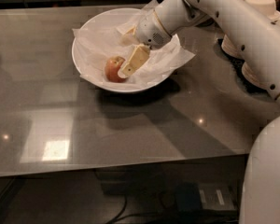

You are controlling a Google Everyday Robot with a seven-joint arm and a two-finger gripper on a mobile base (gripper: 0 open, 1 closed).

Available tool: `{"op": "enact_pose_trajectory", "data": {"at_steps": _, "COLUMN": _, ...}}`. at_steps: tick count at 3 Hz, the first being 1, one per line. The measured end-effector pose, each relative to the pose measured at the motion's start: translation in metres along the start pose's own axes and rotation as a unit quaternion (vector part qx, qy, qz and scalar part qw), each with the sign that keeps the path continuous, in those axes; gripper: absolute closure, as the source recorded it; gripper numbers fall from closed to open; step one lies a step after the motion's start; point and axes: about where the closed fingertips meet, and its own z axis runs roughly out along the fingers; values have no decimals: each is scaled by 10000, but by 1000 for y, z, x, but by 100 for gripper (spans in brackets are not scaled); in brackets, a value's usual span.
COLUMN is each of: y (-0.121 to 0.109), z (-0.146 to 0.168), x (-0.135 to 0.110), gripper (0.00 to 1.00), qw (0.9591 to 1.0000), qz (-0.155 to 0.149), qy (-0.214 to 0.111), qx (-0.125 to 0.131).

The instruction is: Pick apple from white bowl

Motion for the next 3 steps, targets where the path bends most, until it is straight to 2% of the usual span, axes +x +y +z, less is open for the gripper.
{"op": "enact_pose_trajectory", "data": {"at_steps": 3, "y": -1, "z": 40, "x": 19, "gripper": 24, "qw": 9980, "qz": 182, "qy": 351, "qx": -496}}
